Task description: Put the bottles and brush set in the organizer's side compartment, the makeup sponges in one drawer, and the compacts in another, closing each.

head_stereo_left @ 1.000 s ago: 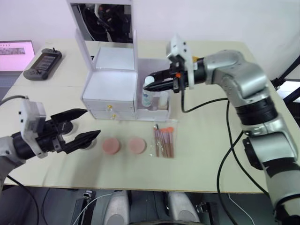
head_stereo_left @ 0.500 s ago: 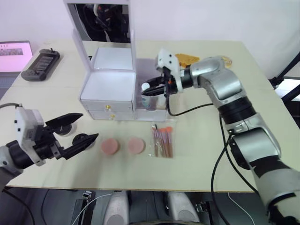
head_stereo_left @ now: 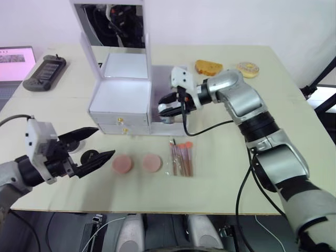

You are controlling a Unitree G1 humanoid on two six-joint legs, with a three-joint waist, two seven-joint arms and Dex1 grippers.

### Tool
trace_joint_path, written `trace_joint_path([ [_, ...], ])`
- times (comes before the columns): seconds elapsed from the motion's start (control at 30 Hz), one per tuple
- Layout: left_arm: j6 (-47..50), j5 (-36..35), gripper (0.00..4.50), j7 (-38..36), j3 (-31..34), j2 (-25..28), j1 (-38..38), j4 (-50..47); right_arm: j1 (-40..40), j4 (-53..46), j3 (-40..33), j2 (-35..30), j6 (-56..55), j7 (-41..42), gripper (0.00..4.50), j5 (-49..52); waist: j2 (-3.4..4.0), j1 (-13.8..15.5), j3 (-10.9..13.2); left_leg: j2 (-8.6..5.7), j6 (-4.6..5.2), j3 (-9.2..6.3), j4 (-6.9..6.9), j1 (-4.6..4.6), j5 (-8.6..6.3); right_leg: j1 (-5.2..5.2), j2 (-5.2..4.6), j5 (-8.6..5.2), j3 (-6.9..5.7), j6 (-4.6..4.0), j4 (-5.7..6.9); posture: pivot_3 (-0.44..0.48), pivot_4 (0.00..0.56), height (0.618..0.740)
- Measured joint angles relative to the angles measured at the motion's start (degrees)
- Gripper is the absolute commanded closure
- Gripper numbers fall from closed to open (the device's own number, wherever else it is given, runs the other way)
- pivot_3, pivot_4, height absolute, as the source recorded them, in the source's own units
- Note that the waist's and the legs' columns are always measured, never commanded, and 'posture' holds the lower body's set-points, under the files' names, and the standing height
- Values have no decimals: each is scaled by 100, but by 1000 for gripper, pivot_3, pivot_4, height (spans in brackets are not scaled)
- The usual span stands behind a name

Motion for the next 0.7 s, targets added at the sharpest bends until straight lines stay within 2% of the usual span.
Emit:
trace_joint_path([
  [0.07,-6,2,0,-11,-3,23,-63,41,1,-27,-33,-2,16,-1,43,3,0,-15,0,0,0,0,0,0,0,0,0,1,0,3,0,0,150,740],
  [0.4,-7,58,0,-117,-194,126,-397,316,-5,-621,-680,-284,592,206,43,436,2,-58,1,1,0,-1,-2,-1,0,-1,1,7,0,12,2,0,150,740],
  [0.5,-14,58,0,-176,-195,166,-512,463,-4,-935,-1213,-625,819,395,43,929,2,-40,1,0,0,-1,-1,-2,0,1,0,7,0,13,-1,0,150,740],
  [0.6,0,49,0,-220,-188,184,-717,788,88,-989,-1807,-954,589,325,43,1145,-1,-43,0,0,0,-1,0,0,0,4,1,0,0,0,-3,0,150,740],
  [0.7,-30,111,0,-398,-56,417,-832,1469,415,-945,-2163,-1298,449,171,43,1231,-1,-53,0,1,0,-2,0,2,0,2,4,-1,0,-1,0,0,150,740],
])
